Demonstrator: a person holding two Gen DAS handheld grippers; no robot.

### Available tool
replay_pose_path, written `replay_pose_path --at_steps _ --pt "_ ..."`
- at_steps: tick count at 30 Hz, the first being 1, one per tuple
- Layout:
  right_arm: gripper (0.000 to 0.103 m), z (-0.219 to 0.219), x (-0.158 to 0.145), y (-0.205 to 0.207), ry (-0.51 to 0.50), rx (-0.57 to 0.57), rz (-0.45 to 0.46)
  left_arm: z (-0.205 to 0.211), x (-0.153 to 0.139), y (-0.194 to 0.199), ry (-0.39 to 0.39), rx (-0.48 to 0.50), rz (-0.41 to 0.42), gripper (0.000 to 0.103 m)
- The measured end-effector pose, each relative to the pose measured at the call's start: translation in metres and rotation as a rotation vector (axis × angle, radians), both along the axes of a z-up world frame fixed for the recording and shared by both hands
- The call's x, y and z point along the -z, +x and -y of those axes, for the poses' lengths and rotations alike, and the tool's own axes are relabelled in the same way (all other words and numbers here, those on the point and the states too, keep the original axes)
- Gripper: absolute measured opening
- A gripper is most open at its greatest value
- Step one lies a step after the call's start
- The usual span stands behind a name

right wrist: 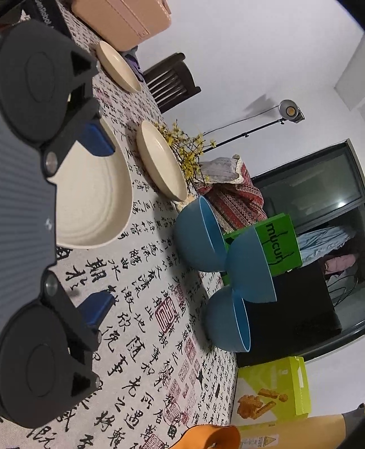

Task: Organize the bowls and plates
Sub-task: 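Move both open grippers toward the cream plate beside the pink suitcase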

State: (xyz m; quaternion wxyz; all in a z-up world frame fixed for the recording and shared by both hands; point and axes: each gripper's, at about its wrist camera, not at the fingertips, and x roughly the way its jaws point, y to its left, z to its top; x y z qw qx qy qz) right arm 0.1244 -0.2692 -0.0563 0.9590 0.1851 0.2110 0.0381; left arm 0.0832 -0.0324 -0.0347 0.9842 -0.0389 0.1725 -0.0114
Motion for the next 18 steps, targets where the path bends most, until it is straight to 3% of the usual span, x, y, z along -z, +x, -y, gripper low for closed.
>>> replay_pose_path --at_steps 5,18 --pt "0.103 0.000 0.000 -0.002 0.003 0.006 0.010 0.005 -0.002 -0.008 0.030 0.003 0.050 0.103" --pt "0.103 -0.006 -0.008 -0.008 -0.043 0.015 0.072 -0.024 -0.012 -0.016 0.043 0.048 0.061 0.103"
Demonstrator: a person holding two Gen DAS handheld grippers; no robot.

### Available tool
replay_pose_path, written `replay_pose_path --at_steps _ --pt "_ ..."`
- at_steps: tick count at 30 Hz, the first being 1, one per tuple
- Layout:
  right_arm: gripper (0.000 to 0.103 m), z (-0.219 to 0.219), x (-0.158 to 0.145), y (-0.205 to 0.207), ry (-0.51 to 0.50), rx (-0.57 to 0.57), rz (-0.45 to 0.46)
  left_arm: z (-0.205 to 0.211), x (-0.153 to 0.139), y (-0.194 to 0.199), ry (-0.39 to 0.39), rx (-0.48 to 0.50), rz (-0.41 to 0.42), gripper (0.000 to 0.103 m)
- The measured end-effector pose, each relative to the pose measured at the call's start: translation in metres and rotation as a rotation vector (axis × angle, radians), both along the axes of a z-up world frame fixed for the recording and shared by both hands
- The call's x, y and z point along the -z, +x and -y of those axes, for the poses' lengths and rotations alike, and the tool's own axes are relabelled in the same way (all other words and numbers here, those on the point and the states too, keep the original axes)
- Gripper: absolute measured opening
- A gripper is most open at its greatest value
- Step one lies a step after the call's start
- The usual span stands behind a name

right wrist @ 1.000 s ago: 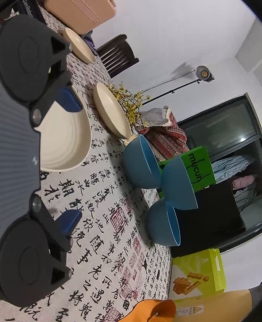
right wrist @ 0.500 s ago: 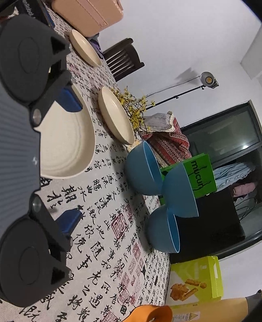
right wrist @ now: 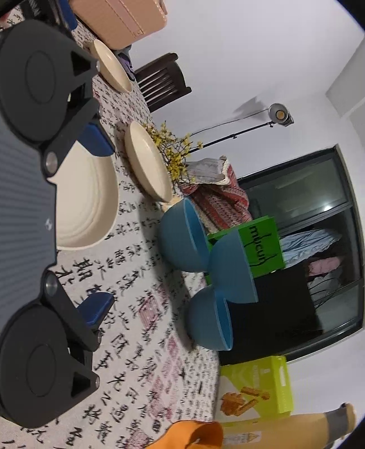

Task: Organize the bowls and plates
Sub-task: 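Move both open grippers toward the cream plate beside the pink suitcase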

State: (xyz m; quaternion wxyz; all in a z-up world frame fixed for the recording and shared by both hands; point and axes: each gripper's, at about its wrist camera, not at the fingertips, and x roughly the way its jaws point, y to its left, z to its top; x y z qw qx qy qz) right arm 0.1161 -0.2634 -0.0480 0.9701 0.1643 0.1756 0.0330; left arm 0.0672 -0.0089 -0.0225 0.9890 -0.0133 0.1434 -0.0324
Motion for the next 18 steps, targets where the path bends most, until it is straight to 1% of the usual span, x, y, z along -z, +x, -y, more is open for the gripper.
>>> replay_pose_path --at_steps 3,7,12,18 --pt "0.103 -0.007 -0.005 0.001 -0.012 -0.002 0.002 -0.015 -0.006 0.000 -0.008 -0.014 0.002 0.103" --pt "0.103 -0.016 -0.011 0.001 0.015 0.004 0.002 -0.037 -0.012 0.001 -0.008 -0.023 -0.015 0.103" --pt "0.103 -0.036 -0.020 0.008 -0.017 -0.010 -0.026 -0.062 -0.019 0.005 -0.016 -0.047 -0.021 0.103" --pt "0.103 -0.059 -0.029 0.021 -0.027 -0.046 -0.045 -0.089 -0.032 0.010 -0.004 -0.078 0.000 0.103"
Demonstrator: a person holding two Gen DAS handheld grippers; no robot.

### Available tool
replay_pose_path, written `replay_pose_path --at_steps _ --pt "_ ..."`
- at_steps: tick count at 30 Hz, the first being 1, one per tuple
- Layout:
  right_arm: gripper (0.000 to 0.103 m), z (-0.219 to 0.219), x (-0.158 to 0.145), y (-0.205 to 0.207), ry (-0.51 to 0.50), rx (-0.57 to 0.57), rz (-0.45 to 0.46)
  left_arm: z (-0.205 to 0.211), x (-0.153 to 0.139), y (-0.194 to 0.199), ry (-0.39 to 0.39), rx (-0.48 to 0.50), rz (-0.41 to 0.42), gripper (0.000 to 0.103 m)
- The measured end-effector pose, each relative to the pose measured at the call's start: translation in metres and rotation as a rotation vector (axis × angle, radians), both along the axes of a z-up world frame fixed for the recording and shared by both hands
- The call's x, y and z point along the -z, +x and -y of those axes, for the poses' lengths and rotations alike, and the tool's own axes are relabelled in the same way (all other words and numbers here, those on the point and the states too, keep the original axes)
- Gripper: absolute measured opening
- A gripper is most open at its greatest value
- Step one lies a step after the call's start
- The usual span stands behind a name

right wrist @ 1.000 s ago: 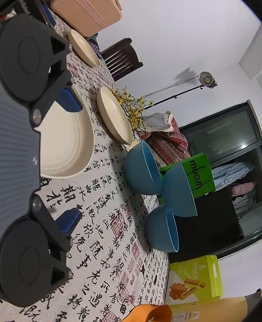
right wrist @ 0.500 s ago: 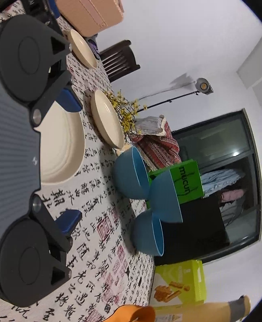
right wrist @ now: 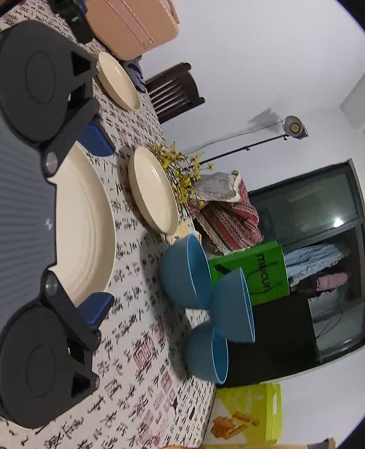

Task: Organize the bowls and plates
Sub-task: 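Move both open grippers toward the cream plate beside the pink suitcase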

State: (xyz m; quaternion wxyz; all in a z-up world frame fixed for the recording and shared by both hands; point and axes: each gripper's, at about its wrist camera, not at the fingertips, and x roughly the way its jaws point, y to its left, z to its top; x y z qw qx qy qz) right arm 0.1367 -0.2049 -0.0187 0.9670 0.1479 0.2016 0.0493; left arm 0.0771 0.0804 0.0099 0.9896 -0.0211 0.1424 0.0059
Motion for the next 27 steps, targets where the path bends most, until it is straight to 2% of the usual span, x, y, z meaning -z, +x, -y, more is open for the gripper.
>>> replay_pose_path --at_steps 8,18,27 --pt "0.103 -0.034 -0.017 0.016 -0.032 -0.020 0.004 -0.029 -0.017 0.014 0.000 -0.032 -0.001 0.103" --pt "0.103 -0.081 -0.039 0.048 -0.027 -0.069 -0.040 -0.064 -0.038 0.048 -0.085 -0.046 -0.061 0.103" --pt "0.103 -0.130 -0.057 0.073 -0.063 -0.136 -0.045 -0.083 -0.044 0.075 -0.094 -0.063 -0.097 0.103"
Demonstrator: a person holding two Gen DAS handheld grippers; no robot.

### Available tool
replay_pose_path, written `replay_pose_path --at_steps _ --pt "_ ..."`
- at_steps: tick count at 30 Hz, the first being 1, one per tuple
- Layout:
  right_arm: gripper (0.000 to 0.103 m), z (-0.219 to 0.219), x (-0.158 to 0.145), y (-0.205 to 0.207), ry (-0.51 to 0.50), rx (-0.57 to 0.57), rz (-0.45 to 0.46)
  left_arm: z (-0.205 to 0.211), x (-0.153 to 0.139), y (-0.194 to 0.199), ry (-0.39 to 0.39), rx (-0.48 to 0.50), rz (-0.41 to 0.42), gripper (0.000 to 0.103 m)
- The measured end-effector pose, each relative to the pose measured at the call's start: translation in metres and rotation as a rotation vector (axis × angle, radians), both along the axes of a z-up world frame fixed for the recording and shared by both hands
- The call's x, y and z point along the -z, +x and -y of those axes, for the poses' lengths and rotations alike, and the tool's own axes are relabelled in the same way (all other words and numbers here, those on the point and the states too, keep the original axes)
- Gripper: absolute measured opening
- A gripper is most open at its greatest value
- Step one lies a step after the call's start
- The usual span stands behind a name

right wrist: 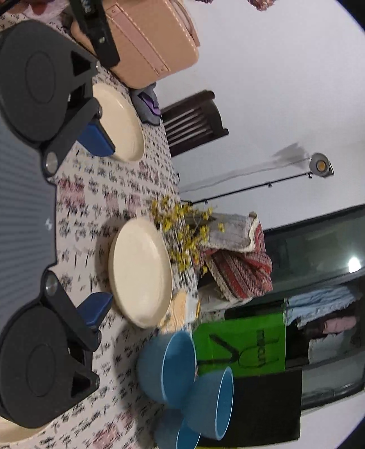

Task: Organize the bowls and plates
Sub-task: 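Move both open grippers toward the cream plate beside the pink suitcase, then close the left gripper on the plate rim while the right gripper closes on it too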

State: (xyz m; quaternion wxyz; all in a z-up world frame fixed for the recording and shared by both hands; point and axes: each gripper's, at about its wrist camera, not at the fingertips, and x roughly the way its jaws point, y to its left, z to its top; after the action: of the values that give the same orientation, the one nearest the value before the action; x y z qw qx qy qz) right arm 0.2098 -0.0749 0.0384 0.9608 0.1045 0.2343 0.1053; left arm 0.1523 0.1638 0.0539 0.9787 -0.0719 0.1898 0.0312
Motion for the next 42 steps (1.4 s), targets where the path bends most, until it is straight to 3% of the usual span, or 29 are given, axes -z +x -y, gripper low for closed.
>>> replay_pose_path --at_steps 13,21,30,37,42 --pt "0.103 -0.052 -0.012 0.068 0.046 -0.034 -0.079 -0.038 -0.013 0.058 -0.017 -0.067 -0.018 0.103" --pt "0.103 -0.080 -0.003 0.117 0.121 -0.030 -0.148 -0.069 -0.015 0.104 -0.069 -0.094 -0.037 0.103" --pt "0.103 -0.098 0.019 0.165 0.195 0.082 -0.222 -0.097 0.014 0.150 -0.085 -0.157 -0.085 0.103" --pt "0.103 -0.124 0.025 0.176 0.153 0.064 -0.212 -0.120 0.048 0.169 -0.124 -0.226 -0.121 0.103" --pt "0.093 -0.131 0.033 0.183 0.175 0.132 -0.217 -0.126 0.054 0.168 -0.104 -0.250 -0.120 0.103"
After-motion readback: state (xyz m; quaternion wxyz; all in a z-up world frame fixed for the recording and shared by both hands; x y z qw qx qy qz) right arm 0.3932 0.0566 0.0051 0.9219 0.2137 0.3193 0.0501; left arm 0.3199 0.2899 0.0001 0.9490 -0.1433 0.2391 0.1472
